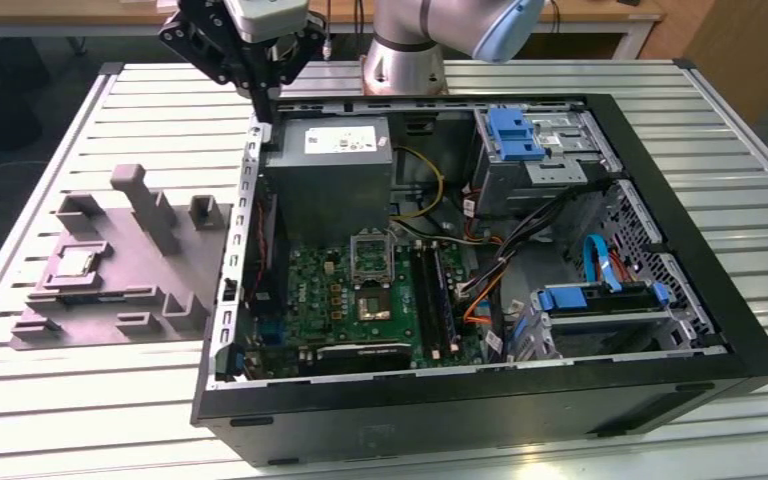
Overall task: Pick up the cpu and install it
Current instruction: 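Reach for the cpu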
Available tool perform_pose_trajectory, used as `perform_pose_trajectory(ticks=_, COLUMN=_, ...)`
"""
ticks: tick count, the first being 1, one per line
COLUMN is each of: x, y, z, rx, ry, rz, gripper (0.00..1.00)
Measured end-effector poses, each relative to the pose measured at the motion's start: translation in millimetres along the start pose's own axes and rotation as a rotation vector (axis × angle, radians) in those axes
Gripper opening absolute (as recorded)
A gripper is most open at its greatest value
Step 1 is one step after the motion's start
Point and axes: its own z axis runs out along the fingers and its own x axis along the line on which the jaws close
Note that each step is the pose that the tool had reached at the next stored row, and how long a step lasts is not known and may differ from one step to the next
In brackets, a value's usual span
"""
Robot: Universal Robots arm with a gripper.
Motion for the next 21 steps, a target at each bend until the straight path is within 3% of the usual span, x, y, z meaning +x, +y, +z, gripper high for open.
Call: perform_pose_trajectory(ticks=21, x=7.0, y=-0.5, z=-0.2, rx=0.0, ry=0.0, rz=0.0, gripper=0.11)
